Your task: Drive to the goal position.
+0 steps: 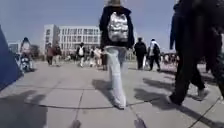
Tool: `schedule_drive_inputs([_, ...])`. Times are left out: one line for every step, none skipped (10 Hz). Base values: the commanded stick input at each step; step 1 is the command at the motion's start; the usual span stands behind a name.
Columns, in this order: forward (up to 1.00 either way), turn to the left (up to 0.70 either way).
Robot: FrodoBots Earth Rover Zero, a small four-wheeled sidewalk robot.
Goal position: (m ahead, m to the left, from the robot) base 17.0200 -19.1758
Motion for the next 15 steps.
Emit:
schedule_drive_inputs([0.85,0.01])
schedule_drive_inputs([0.85,0.01])
schedule_drive_inputs([0.85,0.01])
schedule_drive_inputs([0.85,0.01])
schedule_drive_inputs([0.85,0.01])
schedule_drive_inputs([0.85,0.01])
schedule_drive_inputs([0.85,0.01])
schedule_drive_inputs([0.85,0.01])
schedule_drive_inputs([0.85,0.01])
schedule_drive_inputs([0.85,0.01])
schedule_drive_inputs([0.85,0.01])
schedule_drive_inputs([0.85,0.01])
schedule_drive_inputs([0.85,0.01])
schedule_drive_inputs([0.85,0.01])
schedule_drive_inputs([0.85,0.01])
